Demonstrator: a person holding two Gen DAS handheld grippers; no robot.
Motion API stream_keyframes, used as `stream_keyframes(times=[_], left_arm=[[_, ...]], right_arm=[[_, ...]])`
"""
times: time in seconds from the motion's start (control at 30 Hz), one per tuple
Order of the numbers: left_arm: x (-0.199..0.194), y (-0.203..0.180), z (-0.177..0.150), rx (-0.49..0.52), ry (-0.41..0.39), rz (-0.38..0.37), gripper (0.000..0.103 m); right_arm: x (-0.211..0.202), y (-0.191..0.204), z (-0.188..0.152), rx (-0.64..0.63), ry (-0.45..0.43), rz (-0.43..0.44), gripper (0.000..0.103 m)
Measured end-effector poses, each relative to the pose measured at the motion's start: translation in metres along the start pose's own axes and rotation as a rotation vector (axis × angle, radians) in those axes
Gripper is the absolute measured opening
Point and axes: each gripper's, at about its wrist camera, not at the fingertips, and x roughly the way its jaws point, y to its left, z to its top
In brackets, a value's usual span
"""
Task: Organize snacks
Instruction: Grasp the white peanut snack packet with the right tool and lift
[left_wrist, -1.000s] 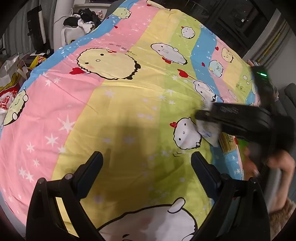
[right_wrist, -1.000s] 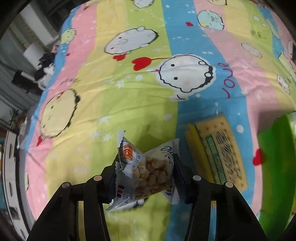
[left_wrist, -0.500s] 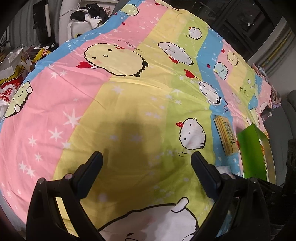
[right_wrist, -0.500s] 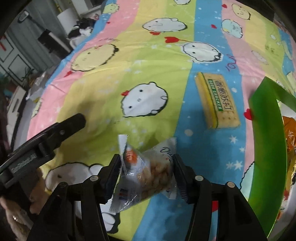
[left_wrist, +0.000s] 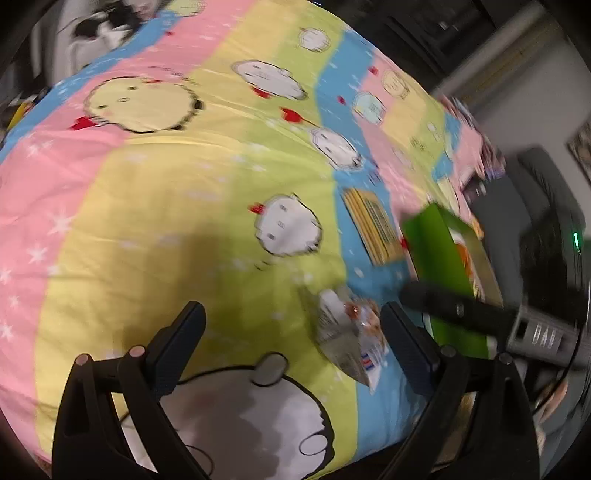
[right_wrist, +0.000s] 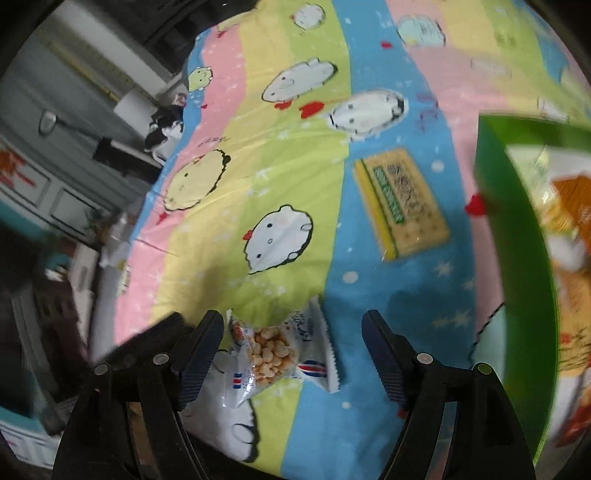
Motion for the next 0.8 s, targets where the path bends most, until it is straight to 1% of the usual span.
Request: stream_keyframes(times=[0.1,0.2,0.27,0.37,0.43,0.5,0.53,0.6,0.63,0.67,0.7,0.8], left_arm=[[0.011,-0.008,-0.005,0.017,0.039,-0.003,0.093],[0.019,-0.015,-0.010,0.034,0.067,-0.027,0.091],[0.024,-0.021,-0.013,0.050,0.077,-0.022,0.089],[0.031,-0.029,-0.018,0.087,0.083,0.020,0.085],[0.034,-0.030,-0.018,0.091,0.088,0.021,0.082],[0.035,-0.032,-0.019,0.101,0.086,0.028,0.075],[0.036,-0.032,-0.019,0.104,0.081,0.030,0.073],[0.037,-0.031,-0.020,0.105,0.079,0.021,0.064],[0.038,-0.032,-0.020,0.104,0.080,0.021,0.061],[0.039,-0.032,-0.020,0.106,0.081,0.021,0.054],[0.039,-0.033,-0.021,0.108,0.083,0.013,0.051],[0.036,-0.035,-0.021,0.107,0.080,0.010,0.048]], right_arm=[[0.009,-0.005,-0.001,0.038,0.029,0.045,0.078],[0.021,-0.006,-0.004,0.045,0.076,0.083,0.078],[0.030,-0.006,-0.005,0.050,0.103,0.078,0.078],[0.035,-0.006,-0.006,0.044,0.123,0.071,0.078],[0.038,-0.006,-0.007,0.043,0.133,0.074,0.078],[0.043,-0.005,-0.008,0.043,0.142,0.072,0.078],[0.045,-0.003,-0.008,0.034,0.140,0.064,0.078],[0.046,0.000,-0.008,0.018,0.134,0.063,0.074],[0.047,0.001,-0.009,0.012,0.139,0.074,0.070],[0.049,0.001,-0.009,0.014,0.149,0.094,0.063],[0.052,0.002,-0.010,0.018,0.161,0.110,0.062],[0.048,0.006,-0.010,-0.004,0.140,0.086,0.059]])
